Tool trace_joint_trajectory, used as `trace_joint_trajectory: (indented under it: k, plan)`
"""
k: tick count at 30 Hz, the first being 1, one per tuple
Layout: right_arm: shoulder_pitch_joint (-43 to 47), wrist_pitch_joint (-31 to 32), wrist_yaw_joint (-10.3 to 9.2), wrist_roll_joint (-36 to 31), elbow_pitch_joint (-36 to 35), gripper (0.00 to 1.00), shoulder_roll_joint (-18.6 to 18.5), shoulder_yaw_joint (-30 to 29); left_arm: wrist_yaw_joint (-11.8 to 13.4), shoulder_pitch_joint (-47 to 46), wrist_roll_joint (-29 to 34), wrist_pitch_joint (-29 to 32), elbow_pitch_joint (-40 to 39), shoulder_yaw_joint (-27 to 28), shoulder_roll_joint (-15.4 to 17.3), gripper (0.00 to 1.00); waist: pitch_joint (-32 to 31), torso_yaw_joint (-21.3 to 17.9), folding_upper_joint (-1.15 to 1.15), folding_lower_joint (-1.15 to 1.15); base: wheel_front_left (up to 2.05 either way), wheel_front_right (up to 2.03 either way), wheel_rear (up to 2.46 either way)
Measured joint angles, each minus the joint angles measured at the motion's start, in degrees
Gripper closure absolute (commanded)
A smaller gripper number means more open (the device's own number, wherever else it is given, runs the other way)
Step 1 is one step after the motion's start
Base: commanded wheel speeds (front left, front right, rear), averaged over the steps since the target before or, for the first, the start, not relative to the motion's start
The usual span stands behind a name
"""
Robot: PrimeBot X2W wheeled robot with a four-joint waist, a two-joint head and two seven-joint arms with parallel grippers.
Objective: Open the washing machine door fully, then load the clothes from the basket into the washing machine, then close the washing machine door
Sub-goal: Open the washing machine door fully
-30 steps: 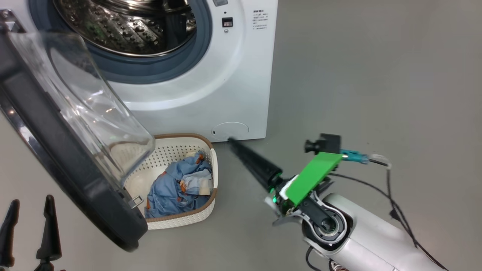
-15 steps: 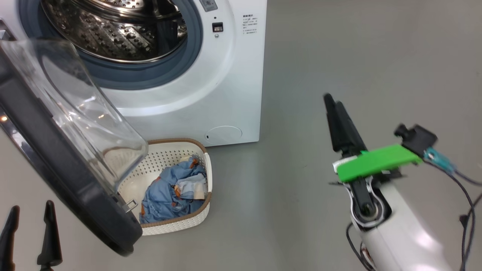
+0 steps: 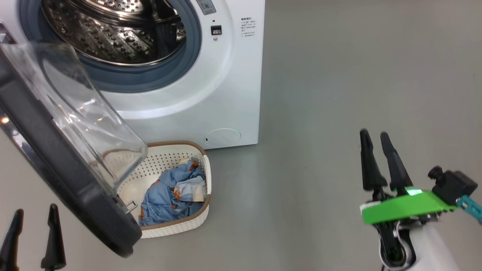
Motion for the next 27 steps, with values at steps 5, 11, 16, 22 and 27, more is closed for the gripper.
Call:
trace_joint_trajectory:
  k: [5, 11, 16, 22, 27]
  plan:
    - [3.85, 0.00, 0.01, -7.04, -2.21, 0.00, 0.15, -2.05, 0.00, 0.33, 0.59, 0.00, -0.19, -0.18, -0.15, 0.00, -0.30, -0.19, 0.00, 0.00, 0.00, 0.00, 0.00]
    - [7.76, 0.00, 0.01, -16.95, -4.30, 0.00, 0.24, -3.98, 0.00, 1.04, 1.01, 0.00, -0.43, -0.76, -0.46, 0.00, -0.59, -0.19, 0.00, 0.00, 0.00, 0.00, 0.00]
    - [10.54, 0.00, 0.05, -24.69, -5.78, 0.00, 0.38, -4.85, 0.00, 1.09, 1.42, 0.00, -0.64, -1.10, -0.64, 0.00, -0.56, -0.12, 0.00, 0.00, 0.00, 0.00, 0.00]
    - [12.35, 0.00, 0.07, -31.63, -6.81, 0.00, 0.45, -5.12, 0.00, 1.29, 1.42, 0.00, -0.68, -1.43, -0.92, 0.00, -0.45, -0.02, 0.00, 0.00, 0.00, 0.00, 0.00]
    - [13.02, 0.00, 0.07, -34.66, -6.77, 0.00, 0.52, -5.57, 0.00, 1.32, 1.42, 0.00, -0.68, -1.64, -0.92, 0.00, -0.49, 0.16, 0.00, 0.00, 0.00, 0.00, 0.00]
